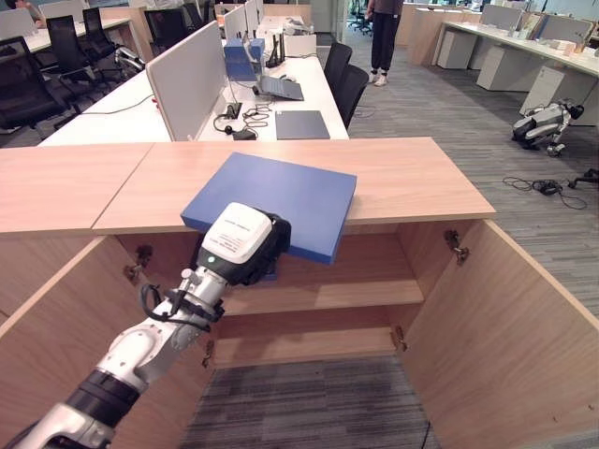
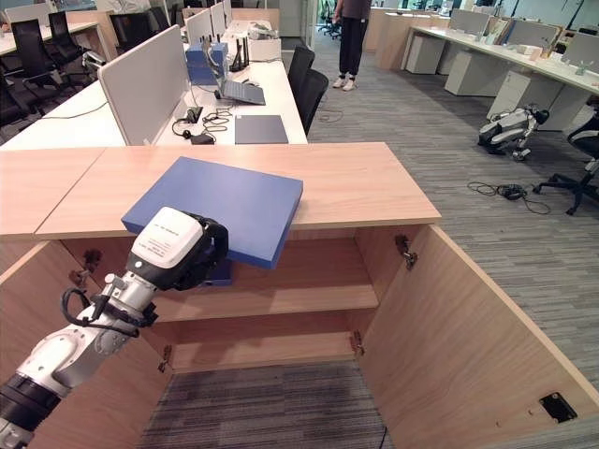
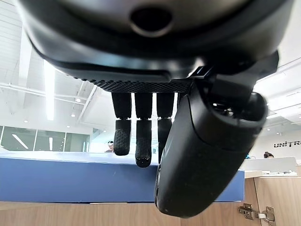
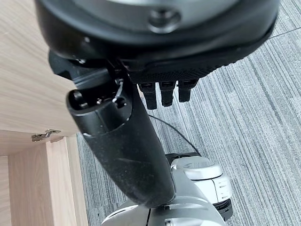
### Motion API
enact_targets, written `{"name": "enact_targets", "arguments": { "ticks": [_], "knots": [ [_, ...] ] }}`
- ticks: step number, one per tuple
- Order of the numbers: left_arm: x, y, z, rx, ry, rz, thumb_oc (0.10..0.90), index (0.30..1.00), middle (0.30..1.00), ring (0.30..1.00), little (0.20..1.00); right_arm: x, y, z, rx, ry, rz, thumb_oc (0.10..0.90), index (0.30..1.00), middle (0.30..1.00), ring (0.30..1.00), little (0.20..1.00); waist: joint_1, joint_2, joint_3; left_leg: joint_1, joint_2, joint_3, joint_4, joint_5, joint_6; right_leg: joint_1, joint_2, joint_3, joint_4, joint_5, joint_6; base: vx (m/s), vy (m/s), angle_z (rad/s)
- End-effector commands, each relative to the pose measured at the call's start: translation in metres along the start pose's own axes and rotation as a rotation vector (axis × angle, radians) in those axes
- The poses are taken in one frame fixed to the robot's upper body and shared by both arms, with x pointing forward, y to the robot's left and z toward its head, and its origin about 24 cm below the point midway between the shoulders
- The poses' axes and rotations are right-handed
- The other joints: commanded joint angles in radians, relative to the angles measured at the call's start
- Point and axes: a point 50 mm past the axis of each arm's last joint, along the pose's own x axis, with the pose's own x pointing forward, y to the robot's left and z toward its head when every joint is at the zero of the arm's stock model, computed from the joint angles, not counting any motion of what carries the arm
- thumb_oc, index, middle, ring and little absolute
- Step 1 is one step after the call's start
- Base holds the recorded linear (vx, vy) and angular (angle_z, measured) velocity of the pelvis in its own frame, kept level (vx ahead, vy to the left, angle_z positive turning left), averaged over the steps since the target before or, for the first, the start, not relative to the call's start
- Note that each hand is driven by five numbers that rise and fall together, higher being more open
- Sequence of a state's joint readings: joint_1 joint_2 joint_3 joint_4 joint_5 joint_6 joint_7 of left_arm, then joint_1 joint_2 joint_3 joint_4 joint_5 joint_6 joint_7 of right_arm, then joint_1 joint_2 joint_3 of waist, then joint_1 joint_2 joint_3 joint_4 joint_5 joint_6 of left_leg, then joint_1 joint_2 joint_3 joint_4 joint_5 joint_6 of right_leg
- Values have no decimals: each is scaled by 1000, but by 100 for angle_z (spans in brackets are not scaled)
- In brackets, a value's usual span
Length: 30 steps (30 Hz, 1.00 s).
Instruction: Put the empty folder in the office cabinet
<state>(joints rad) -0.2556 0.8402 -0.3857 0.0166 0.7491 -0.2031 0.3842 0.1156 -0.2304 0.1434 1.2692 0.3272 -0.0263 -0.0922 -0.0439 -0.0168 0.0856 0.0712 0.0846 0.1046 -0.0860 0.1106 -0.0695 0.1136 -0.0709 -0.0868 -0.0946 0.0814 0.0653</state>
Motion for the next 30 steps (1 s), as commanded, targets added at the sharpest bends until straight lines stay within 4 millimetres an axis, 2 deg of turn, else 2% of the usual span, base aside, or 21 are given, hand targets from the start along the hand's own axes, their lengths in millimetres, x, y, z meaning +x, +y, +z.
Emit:
{"name": "enact_targets", "arguments": {
  "ticks": [1, 17, 19, 20, 23, 30],
  "knots": [
    [37, 73, -6, 38, -35, 338, 400, 300, 300, 300, 300, 3, -3, 30, 23, -69, -7, 800, 900, 900, 900, 900, 14, -3, 38, 110, -29, 22, -1, -149, -18, 59, -44, -49, 17, -118, 102, 0, 0, 0],
    [42, 72, -5, 31, -42, 324, 409, 314, 314, 314, 314, 3, 0, 32, 3, -73, 18, 800, 900, 900, 900, 900, 15, -6, 34, 108, -30, 18, -1, -159, -19, 63, -44, -46, 15, -127, 104, -6, 3, 0],
    [42, 71, -6, 37, -42, 321, 642, 662, 662, 662, 662, 3, 1, 33, 6, -76, 25, 800, 900, 900, 900, 900, 15, -9, 36, 102, -29, 19, -1, -145, -18, 56, -44, -48, 17, -116, 103, -21, -1, 0],
    [42, 69, -6, 23, -35, 327, 800, 900, 900, 900, 900, 3, 3, 34, 0, -80, 31, 800, 900, 900, 900, 900, 16, -11, 37, 102, -29, 20, -1, -145, -18, 56, -44, -48, 17, -116, 103, 41, 3, 0],
    [42, 68, -5, 19, -32, 328, 800, 900, 900, 900, 900, 3, 4, 34, -11, -86, 34, 800, 900, 900, 900, 900, 15, -11, 34, 107, -30, 20, -1, -158, -19, 61, -45, -46, 15, -125, 105, 0, 1, 0],
    [44, 67, -3, 37, -45, 325, 800, 900, 900, 900, 900, 3, 6, 36, -26, -98, 43, 800, 900, 900, 900, 900, 16, -13, 34, 102, -31, 22, -1, -146, -17, 55, -46, -45, 16, -115, 103, 5, 4, 0]
  ]
}}
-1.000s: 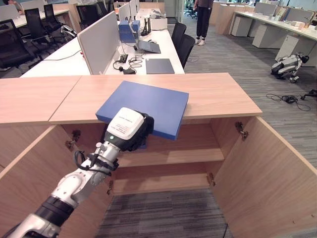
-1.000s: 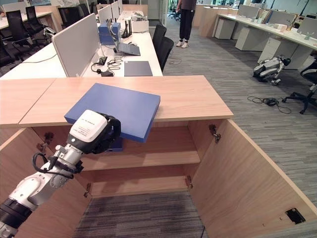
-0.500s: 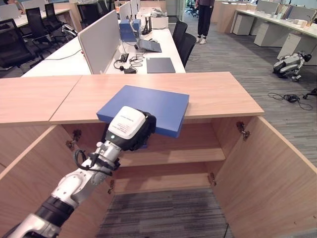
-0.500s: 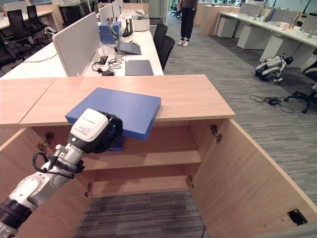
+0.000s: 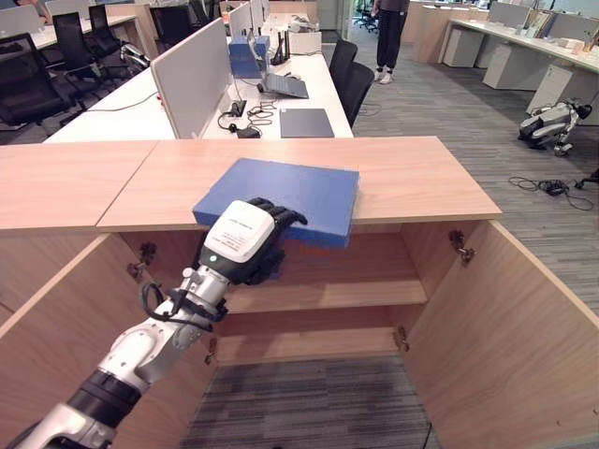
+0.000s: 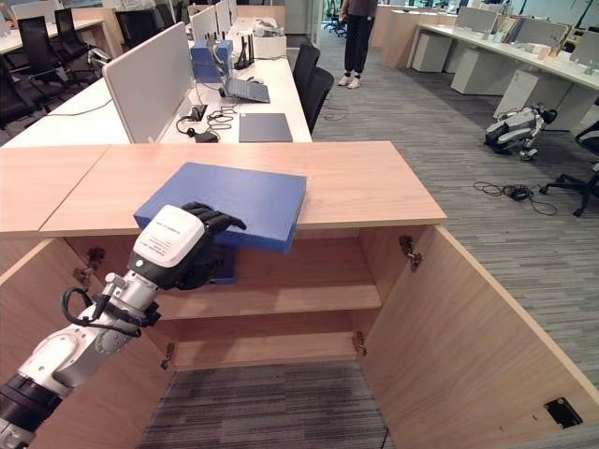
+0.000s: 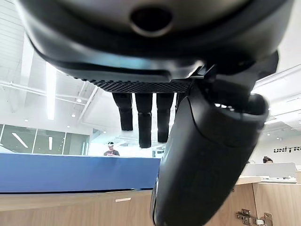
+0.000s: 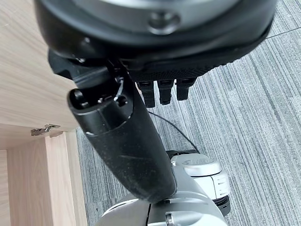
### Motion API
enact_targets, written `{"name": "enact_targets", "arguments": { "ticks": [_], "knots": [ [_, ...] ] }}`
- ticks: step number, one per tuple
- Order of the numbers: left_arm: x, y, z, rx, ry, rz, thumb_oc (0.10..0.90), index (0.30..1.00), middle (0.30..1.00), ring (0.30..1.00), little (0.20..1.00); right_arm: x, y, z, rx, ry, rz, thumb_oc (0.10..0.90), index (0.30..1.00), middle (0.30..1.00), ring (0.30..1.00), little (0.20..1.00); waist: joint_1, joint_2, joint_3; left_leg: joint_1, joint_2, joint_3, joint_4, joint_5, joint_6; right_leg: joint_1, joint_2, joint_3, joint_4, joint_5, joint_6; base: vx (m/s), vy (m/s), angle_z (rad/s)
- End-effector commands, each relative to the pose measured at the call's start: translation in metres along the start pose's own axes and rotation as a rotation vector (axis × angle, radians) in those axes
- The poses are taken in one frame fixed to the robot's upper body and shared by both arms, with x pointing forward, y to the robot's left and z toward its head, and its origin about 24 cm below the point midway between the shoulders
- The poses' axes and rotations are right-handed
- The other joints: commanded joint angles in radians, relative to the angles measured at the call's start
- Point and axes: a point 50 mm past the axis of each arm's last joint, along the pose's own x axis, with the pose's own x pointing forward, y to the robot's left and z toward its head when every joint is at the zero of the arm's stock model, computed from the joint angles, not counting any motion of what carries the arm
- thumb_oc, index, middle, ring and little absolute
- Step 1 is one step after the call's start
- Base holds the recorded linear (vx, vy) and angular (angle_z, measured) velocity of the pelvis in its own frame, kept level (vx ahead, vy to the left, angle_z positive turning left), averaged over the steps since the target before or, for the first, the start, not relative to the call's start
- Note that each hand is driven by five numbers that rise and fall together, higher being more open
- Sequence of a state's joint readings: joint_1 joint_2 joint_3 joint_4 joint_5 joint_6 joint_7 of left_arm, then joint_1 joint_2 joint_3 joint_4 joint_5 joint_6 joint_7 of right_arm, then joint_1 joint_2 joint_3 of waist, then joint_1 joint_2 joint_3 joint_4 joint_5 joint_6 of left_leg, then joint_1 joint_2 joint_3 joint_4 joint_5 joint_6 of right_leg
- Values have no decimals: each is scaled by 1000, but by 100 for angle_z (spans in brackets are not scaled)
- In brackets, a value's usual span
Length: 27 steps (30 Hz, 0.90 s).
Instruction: Put the empty folder in the office cabinet
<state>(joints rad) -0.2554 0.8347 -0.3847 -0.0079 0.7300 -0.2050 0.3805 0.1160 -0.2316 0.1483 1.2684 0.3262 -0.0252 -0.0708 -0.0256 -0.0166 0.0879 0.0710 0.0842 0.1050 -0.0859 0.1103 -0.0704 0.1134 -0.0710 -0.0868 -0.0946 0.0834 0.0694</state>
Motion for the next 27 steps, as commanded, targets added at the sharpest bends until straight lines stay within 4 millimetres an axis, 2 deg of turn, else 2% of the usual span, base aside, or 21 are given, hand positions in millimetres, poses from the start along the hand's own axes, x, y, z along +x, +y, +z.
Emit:
{"name": "enact_targets", "arguments": {
  "ticks": [1, 2, 16, 22, 23, 24, 27],
  "knots": [
    [43, 63, -7, 65, -37, 305, 800, 900, 900, 900, 900, 3, 4, 36, -21, -97, 21, 800, 900, 900, 900, 900, -2, -13, 29, 106, -31, 20, -1, -158, -17, 60, -46, -44, 14, -126, 101, -38, 4, 0],
    [44, 65, -6, 73, -42, 307, 800, 900, 900, 900, 900, 3, 5, 37, -26, -103, 24, 800, 900, 900, 900, 900, -3, -14, 32, 102, -30, 22, -1, -146, -16, 55, -47, -46, 16, -115, 99, 0, 0, 0],
    [49, 66, 0, 97, -87, 295, 800, 900, 900, 900, 900, 2, 8, 41, -66, -128, 44, 800, 900, 900, 900, 900, -4, -13, 28, 106, -31, 24, -1, -158, -16, 58, -50, -43, 13, -123, 102, 0, 1, 0],
    [52, 62, -2, 118, -77, 276, 800, 900, 900, 900, 900, 2, 12, 48, -80, -159, 60, 800, 900, 900, 900, 900, -7, -15, 29, 102, -29, 31, -1, -146, -15, 48, -46, -44, 18, -111, 100, 4, 1, 0],
    [52, 62, -2, 118, -78, 275, 800, 900, 900, 900, 900, 2, 12, 48, -80, -158, 60, 800, 900, 900, 900, 900, -6, -14, 27, 106, -29, 30, -1, -158, -15, 53, -45, -43, 15, -121, 102, 0, 0, 0],
    [55, 59, -4, 125, -70, 265, 800, 900, 900, 900, 900, 1, 13, 50, -88, -169, 68, 800, 900, 900, 900, 900, -10, -16, 29, 101, -28, 34, -1, -145, -15, 47, -44, -44, 19, -112, 100, 48, 5, -4],
    [59, 56, -5, 137, -64, 250, 800, 900, 900, 900, 900, 1, 13, 50, -87, -174, 70, 800, 900, 900, 900, 900, -13, -17, 27, 105, -29, 33, -1, -156, -17, 53, -43, -43, 16, -122, 102, 4, 3, -3]
  ]
}}
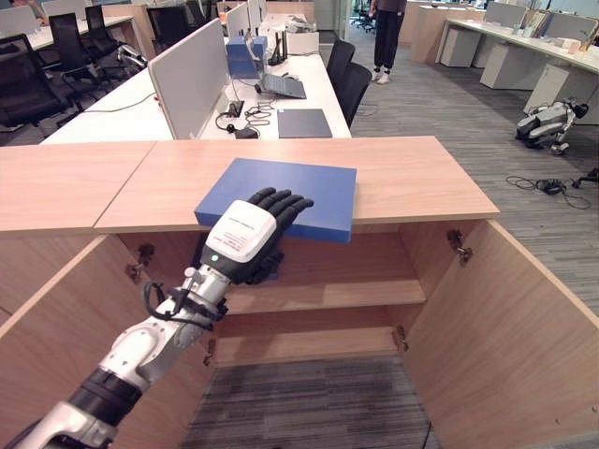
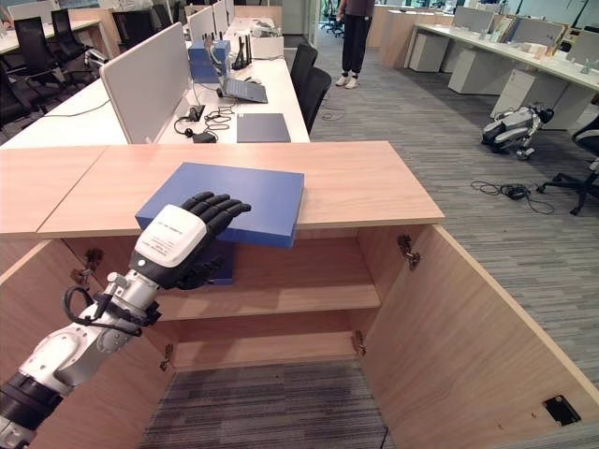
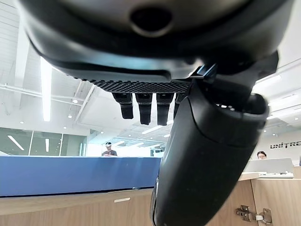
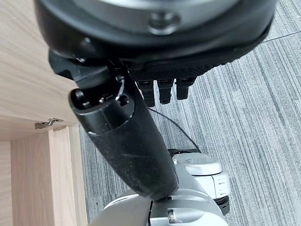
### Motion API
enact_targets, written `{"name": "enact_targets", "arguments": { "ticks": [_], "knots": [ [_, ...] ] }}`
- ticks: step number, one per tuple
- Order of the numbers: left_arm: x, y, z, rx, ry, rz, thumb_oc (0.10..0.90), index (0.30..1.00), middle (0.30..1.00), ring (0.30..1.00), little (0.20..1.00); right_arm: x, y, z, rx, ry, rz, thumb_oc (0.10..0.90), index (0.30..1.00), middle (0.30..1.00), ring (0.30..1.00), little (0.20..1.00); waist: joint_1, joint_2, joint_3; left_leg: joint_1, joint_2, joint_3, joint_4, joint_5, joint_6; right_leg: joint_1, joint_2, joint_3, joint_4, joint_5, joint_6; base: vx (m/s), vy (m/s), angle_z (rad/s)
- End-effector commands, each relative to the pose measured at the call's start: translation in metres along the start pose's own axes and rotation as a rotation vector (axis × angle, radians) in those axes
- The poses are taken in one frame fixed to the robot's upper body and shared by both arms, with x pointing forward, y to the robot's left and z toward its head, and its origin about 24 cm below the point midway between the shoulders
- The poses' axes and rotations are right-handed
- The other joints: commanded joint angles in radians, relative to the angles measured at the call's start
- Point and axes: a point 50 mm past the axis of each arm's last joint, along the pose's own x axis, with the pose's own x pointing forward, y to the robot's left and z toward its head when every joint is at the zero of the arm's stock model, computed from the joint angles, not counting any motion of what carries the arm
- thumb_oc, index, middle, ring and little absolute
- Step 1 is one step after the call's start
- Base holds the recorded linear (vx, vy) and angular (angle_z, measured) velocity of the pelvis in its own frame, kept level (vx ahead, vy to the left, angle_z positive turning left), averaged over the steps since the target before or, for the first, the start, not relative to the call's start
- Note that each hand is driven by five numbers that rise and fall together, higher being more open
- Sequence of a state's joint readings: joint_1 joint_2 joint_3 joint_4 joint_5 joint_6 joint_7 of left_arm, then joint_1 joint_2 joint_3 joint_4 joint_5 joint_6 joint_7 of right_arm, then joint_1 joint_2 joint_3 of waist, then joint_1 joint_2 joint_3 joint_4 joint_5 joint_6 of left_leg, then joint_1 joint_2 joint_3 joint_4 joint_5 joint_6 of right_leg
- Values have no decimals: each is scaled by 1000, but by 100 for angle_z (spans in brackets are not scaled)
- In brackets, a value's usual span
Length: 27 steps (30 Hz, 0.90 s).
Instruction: Put the empty folder in the office cabinet
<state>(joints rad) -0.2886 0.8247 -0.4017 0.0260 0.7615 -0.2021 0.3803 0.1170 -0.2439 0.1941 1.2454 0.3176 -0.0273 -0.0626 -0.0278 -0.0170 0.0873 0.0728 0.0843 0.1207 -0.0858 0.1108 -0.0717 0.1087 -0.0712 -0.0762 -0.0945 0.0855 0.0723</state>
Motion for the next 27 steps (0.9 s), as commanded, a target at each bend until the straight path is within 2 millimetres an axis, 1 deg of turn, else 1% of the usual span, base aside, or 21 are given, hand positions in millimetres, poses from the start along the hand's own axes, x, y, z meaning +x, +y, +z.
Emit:
{"name": "enact_targets", "arguments": {
  "ticks": [1, 2, 3, 4, 6, 7, 8, 9, 10, 11, 12, 14, 16, 17, 19, 21, 22, 23, 25, 26, 27],
  "knots": [
    [55, 58, -7, 113, -50, 254, 800, 900, 900, 900, 900, 2, 10, 45, -36, -153, 51, 800, 900, 900, 900, 900, -15, -17, 30, 98, -29, 18, -1, -144, -14, 52, -43, -54, 19, -114, 98, -36, -6, -2],
    [59, 58, -8, 121, -41, 256, 800, 900, 900, 900, 900, 2, 10, 45, -33, -155, 52, 800, 900, 900, 900, 900, -18, -18, 29, 98, -29, 17, -1, -144, -15, 50, -44, -53, 19, -115, 98, 0, 0, 0],
    [60, 58, -8, 121, -41, 256, 800, 900, 900, 900, 900, 2, 10, 45, -33, -154, 52, 800, 900, 900, 900, 900, -18, -18, 27, 102, -29, 15, -1, -156, -16, 56, -44, -53, 16, -125, 100, 0, 0, 0],
    [61, 57, -8, 123, -38, 256, 800, 900, 900, 900, 900, 2, 10, 45, -32, -155, 53, 800, 900, 900, 900, 900, -21, -19, 28, 98, -29, 17, -1, -144, -15, 50, -45, -53, 19, -115, 98, 49, -1, -3],
    [65, 57, -9, 128, -33, 255, 800, 900, 900, 900, 900, 2, 10, 44, -31, -155, 55, 800, 900, 900, 900, 900, -24, -19, 25, 102, -27, 15, -1, -157, -15, 54, -45, -50, 17, -126, 99, 7, -2, -2],
    [67, 56, -9, 135, -31, 251, 800, 900, 900, 900, 900, 2, 9, 43, -31, -155, 56, 800, 900, 900, 900, 900, -28, -20, 28, 98, -27, 17, -1, -146, -14, 49, -44, -49, 20, -117, 97, 0, 0, 0],
    [67, 56, -9, 135, -31, 250, 800, 900, 900, 900, 900, 2, 9, 43, -31, -154, 55, 800, 900, 900, 900, 900, -28, -19, 25, 103, -27, 16, -1, -158, -15, 55, -44, -48, 18, -126, 99, 16, 0, -3],
    [68, 55, -10, 142, -30, 244, 800, 900, 900, 900, 900, 2, 9, 42, -31, -154, 57, 800, 900, 900, 900, 900, -29, -19, 25, 103, -28, 16, -1, -159, -14, 55, -43, -47, 18, -127, 98, 14, 2, -6],
    [69, 55, -11, 147, -27, 238, 800, 900, 900, 900, 900, 1, 10, 43, -30, -161, 62, 800, 900, 900, 900, 900, -33, -20, 27, 99, -28, 19, -1, -147, -13, 48, -43, -46, 22, -118, 96, 18, 3, -5],
    [70, 55, -11, 151, -27, 238, 800, 900, 900, 900, 900, 1, 9, 43, -31, -164, 62, 800, 900, 900, 900, 900, -35, -19, 24, 104, -28, 18, -1, -159, -14, 54, -43, -44, 20, -127, 98, -30, 0, -5],
    [70, 55, -11, 151, -27, 239, 800, 900, 900, 900, 900, 1, 9, 44, -31, -164, 63, 800, 900, 900, 900, 900, -34, -19, 27, 100, -28, 20, -1, -147, -13, 48, -43, -45, 23, -118, 96, 0, 0, 0],
    [71, 54, -13, 159, -21, 228, 800, 900, 900, 900, 900, 0, 9, 44, -27, -175, 64, 800, 900, 900, 900, 900, -39, -19, 24, 106, -28, 22, -1, -161, -13, 54, -42, -42, 21, -128, 98, 36, 2, -3],
    [71, 54, -14, 167, -21, 220, 800, 900, 900, 900, 900, 0, 9, 45, -27, -182, 68, 800, 900, 900, 900, 900, -42, -20, 24, 107, -28, 25, -1, -162, -13, 55, -42, -41, 21, -128, 99, 10, -2, -1],
    [72, 54, -14, 167, -21, 220, 800, 900, 900, 900, 900, 0, 9, 45, -26, -182, 68, 800, 900, 900, 900, 900, -41, -20, 26, 102, -28, 26, -1, -149, -13, 48, -42, -41, 25, -119, 97, 0, 0, 0],
    [73, 53, -15, 170, -11, 212, 800, 900, 900, 900, 900, -1, 9, 46, -25, -194, 75, 800, 900, 900, 900, 900, -45, -20, 22, 109, -29, 28, -1, -163, -13, 53, -42, -39, 22, -128, 99, 30, 3, 0],
    [73, 52, -16, 175, -8, 207, 800, 900, 900, 900, 900, -1, 8, 46, -22, -198, 76, 800, 900, 900, 900, 900, -46, -20, 22, 110, -28, 29, -1, -164, -13, 54, -42, -40, 22, -129, 99, -18, -2, -1],
    [74, 52, -17, 185, -5, 202, 800, 900, 900, 900, 900, -2, 8, 47, -24, -205, 80, 800, 900, 900, 900, 900, -48, -21, 24, 106, -28, 32, -1, -152, -13, 47, -42, -39, 25, -120, 98, 0, 0, 0],
    [74, 52, -17, 184, -6, 202, 800, 900, 900, 900, 900, -2, 8, 46, -24, -204, 80, 800, 900, 900, 900, 900, -48, -21, 22, 111, -28, 30, -1, -164, -13, 54, -42, -38, 22, -129, 99, 0, 0, 0],
    [75, 52, -17, 190, -8, 198, 800, 900, 900, 900, 900, -2, 10, 48, -25, -216, 90, 800, 900, 900, 900, 900, -50, -22, 22, 111, -28, 31, -1, -164, -14, 53, -42, -37, 22, -129, 99, 4, 3, -1],
    [76, 53, -18, 197, -5, 198, 800, 900, 900, 900, 900, -3, 10, 51, -29, -230, 97, 800, 900, 900, 900, 900, -52, -23, 24, 107, -27, 33, -1, -152, -13, 46, -42, -37, 26, -120, 98, 0, 0, 0],
    [76, 52, -19, 200, -4, 193, 800, 900, 900, 900, 900, -4, 10, 51, -32, -236, 103, 800, 900, 900, 900, 900, -53, -23, 21, 112, -27, 32, -1, -165, -14, 53, -42, -36, 23, -129, 99, -33, -5, -2]
  ]
}}
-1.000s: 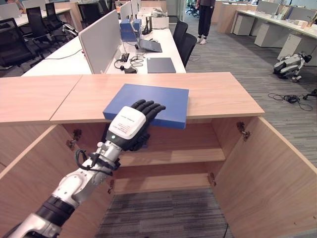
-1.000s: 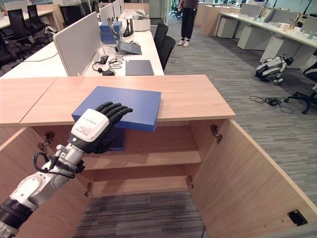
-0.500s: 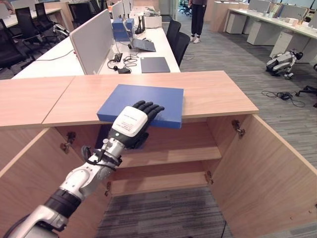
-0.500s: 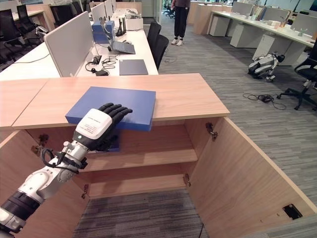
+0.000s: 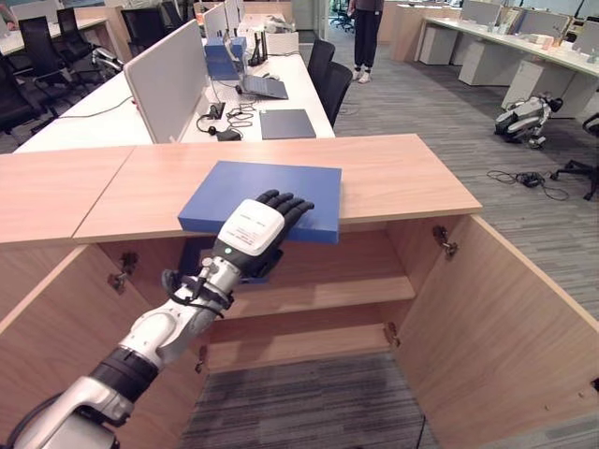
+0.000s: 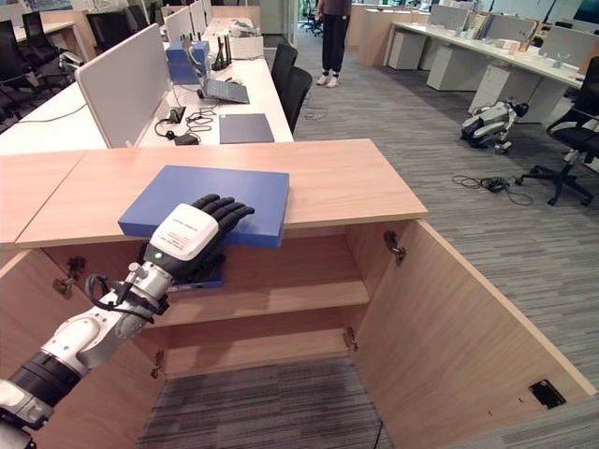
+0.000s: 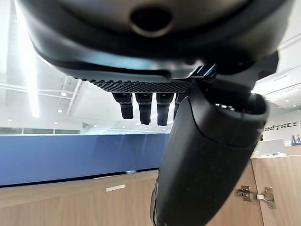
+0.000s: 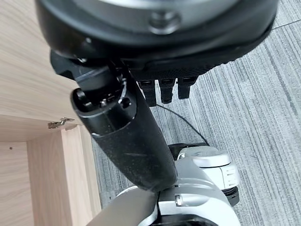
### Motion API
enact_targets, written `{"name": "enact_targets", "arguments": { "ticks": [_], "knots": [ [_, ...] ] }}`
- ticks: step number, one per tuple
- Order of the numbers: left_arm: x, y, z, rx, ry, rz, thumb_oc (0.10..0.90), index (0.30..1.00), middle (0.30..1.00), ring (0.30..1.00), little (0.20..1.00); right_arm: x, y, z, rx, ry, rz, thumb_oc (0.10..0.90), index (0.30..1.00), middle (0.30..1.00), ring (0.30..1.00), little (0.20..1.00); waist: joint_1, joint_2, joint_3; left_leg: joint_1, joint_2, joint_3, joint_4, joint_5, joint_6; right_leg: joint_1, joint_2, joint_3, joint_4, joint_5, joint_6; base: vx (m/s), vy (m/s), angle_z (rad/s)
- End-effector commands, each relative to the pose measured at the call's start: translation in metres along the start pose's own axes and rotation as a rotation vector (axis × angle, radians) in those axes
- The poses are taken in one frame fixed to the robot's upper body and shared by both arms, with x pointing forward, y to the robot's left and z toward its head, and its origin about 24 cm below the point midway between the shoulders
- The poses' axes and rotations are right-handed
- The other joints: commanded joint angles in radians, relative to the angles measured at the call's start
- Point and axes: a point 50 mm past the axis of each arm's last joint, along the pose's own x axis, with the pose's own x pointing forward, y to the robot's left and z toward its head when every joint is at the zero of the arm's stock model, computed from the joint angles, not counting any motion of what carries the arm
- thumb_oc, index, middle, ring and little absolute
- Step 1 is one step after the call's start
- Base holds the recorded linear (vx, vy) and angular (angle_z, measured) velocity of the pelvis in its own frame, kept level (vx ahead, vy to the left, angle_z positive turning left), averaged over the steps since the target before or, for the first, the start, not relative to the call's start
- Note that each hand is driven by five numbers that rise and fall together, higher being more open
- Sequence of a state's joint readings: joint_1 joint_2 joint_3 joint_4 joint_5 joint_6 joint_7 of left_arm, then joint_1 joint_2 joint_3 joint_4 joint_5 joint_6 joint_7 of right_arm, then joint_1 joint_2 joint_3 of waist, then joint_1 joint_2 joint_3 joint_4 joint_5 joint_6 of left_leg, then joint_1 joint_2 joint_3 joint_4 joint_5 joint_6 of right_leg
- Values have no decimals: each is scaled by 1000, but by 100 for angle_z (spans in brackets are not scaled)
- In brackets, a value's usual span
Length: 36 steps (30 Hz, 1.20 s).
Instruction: Put the empty folder in the office cabinet
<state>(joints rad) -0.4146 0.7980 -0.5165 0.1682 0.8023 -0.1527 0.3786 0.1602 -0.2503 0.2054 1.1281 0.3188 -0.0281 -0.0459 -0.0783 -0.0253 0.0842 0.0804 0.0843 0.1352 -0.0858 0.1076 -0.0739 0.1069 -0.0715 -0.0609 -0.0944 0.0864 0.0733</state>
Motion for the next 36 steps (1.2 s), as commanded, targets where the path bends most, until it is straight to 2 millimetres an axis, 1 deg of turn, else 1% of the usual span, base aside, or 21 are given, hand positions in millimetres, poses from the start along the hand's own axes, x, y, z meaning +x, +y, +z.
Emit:
{"name": "enact_targets", "arguments": {
  "ticks": [1, 2, 3, 4, 5, 6, 7, 8, 9, 10, 11, 12, 21, 26, 27, 29, 30, 33, 35, 36],
  "knots": [
    [55, 71, -18, 140, 2, 259, 800, 900, 900, 900, 900, 1, 5, 45, -33, -182, 62, 800, 900, 900, 900, 900, -5, -16, 27, 100, -27, 21, -1, -150, -11, 47, -41, -51, 27, -121, 97, 46, 3, -3],
    [55, 71, -19, 145, 5, 255, 800, 900, 900, 900, 900, 0, 5, 45, -32, -185, 65, 800, 900, 900, 900, 900, -5, -16, 24, 105, -27, 20, -1, -162, -12, 54, -41, -50, 24, -130, 99, -42, -4, -4],
    [55, 71, -19, 145, 5, 255, 800, 900, 900, 900, 900, 0, 5, 45, -32, -185, 65, 800, 900, 900, 900, 900, -5, -16, 27, 101, -27, 21, -1, -150, -11, 47, -41, -51, 28, -121, 97, -4, 1, -3],
    [55, 70, -20, 156, 8, 248, 800, 900, 900, 900, 900, 0, 5, 47, -31, -198, 71, 800, 900, 900, 900, 900, -6, -17, 27, 100, -27, 22, -1, -150, -11, 47, -41, -50, 29, -122, 97, -6, 1, -3],
    [55, 69, -21, 157, 10, 244, 800, 900, 900, 900, 900, -1, 5, 47, -33, -202, 75, 800, 900, 900, 900, 900, -7, -17, 25, 105, -28, 21, -1, -162, -11, 52, -40, -49, 26, -131, 98, 0, 0, 0],
    [56, 70, -21, 157, 10, 245, 800, 900, 900, 900, 900, -1, 5, 47, -33, -203, 75, 800, 900, 900, 900, 900, -7, -17, 27, 100, -27, 23, -1, -149, -11, 46, -40, -50, 30, -122, 97, 0, 0, 0],
    [51, 65, -22, 162, 21, 235, 800, 900, 900, 900, 900, -1, 3, 39, -18, -184, 75, 800, 900, 900, 900, 900, -6, -17, 26, 99, -28, 21, -1, -151, -10, 43, -40, -51, 31, -121, 96, 0, 0, 0],
    [51, 64, -21, 148, 21, 234, 800, 900, 900, 900, 900, 1, 1, 34, -7, -144, 59, 800, 900, 900, 900, 900, -5, -15, 22, 104, -28, 18, -1, -163, -10, 51, -40, -51, 28, -131, 98, 0, 0, 0],
    [51, 65, -21, 150, 21, 236, 800, 900, 900, 900, 900, 1, 2, 35, -6, -147, 59, 800, 900, 900, 900, 900, -6, -16, 26, 98, -28, 20, -1, -150, -10, 44, -40, -52, 31, -121, 96, 35, 8, 0],
    [52, 63, -18, 131, 17, 238, 634, 651, 651, 651, 651, 3, 0, 35, -5, -119, 40, 800, 900, 900, 900, 900, -5, -14, 21, 104, -28, 18, -1, -162, -10, 52, -40, -52, 27, -131, 97, -45, -3, 0],
    [54, 63, -15, 120, 13, 241, 416, 324, 324, 324, 324, 5, 0, 35, -12, -103, 26, 800, 900, 900, 900, 900, -4, -14, 25, 97, -28, 18, -1, -149, -8, 44, -40, -53, 32, -121, 95, 0, 0, 0],
    [54, 62, -14, 114, 8, 243, 400, 300, 300, 300, 300, 6, -2, 36, -12, -96, 12, 800, 900, 900, 900, 900, -3, -13, 24, 96, -27, 17, -1, -148, -8, 43, -39, -52, 32, -121, 94, -48, 4, -2],
    [50, 63, -13, 109, 9, 265, 400, 300, 300, 300, 300, 7, -3, 38, -6, -78, -17, 800, 900, 900, 900, 900, 2, -11, 25, 97, -28, 19, -1, -149, -7, 45, -38, -53, 31, -121, 93, 0, 0, 0],
    [49, 72, -11, 110, 0, 312, 400, 300, 300, 300, 300, 8, -2, 39, 9, -77, -18, 800, 900, 900, 900, 900, 7, -9, 22, 96, -28, 17, -1, -148, -7, 47, -40, -54, 28, -120, 94, 0, 0, 0],
    [48, 79, -8, 107, -21, 344, 400, 300, 300, 300, 300, 8, -1, 41, 14, -83, -15, 800, 900, 900, 900, 900, 10, -9, 22, 97, -29, 16, -1, -148, -7, 47, -41, -55, 27, -119, 94, 0, 0, 0],
    [47, 83, -7, 103, -23, 362, 400, 300, 300, 300, 300, 8, -1, 42, 14, -86, -13, 800, 900, 900, 900, 900, 12, -9, 23, 96, -29, 15, -1, -147, -7, 47, -41, -55, 27, -120, 94, 0, 0, 0],
    [45, 89, -6, 89, -26, 394, 400, 300, 300, 300, 300, 8, 2, 42, 16, -90, -8, 800, 900, 900, 900, 900, 13, -9, 23, 96, -29, 13, -1, -147, -7, 47, -41, -57, 27, -120, 93, 0, 0, 0],
    [39, 106, 2, 4, -49, 504, 400, 300, 300, 300, 300, 8, 6, 44, 24, -97, 5, 800, 900, 900, 900, 900, 21, -10, 24, 94, -30, 9, -1, -146, -7, 48, -42, -61, 24, -118, 92, 0, 0, 0],
    [36, 122, 12, -94, -91, 589, 400, 300, 300, 300, 300, 8, 9, 45, 28, -104, 17, 800, 900, 900, 900, 900, 25, -11, 24, 93, -30, 7, -1, -145, -8, 49, -44, -62, 21, -116, 91, 0, 0, 0],
    [29, 136, 22, -220, -136, 668, 400, 300, 300, 300, 300, 7, 13, 45, 28, -109, 29, 800, 900, 900, 900, 900, 28, -10, 23, 90, -31, 7, -1, -142, -8, 48, -45, -62, 19, -115, 90, -36, -9, 3]
  ]
}}
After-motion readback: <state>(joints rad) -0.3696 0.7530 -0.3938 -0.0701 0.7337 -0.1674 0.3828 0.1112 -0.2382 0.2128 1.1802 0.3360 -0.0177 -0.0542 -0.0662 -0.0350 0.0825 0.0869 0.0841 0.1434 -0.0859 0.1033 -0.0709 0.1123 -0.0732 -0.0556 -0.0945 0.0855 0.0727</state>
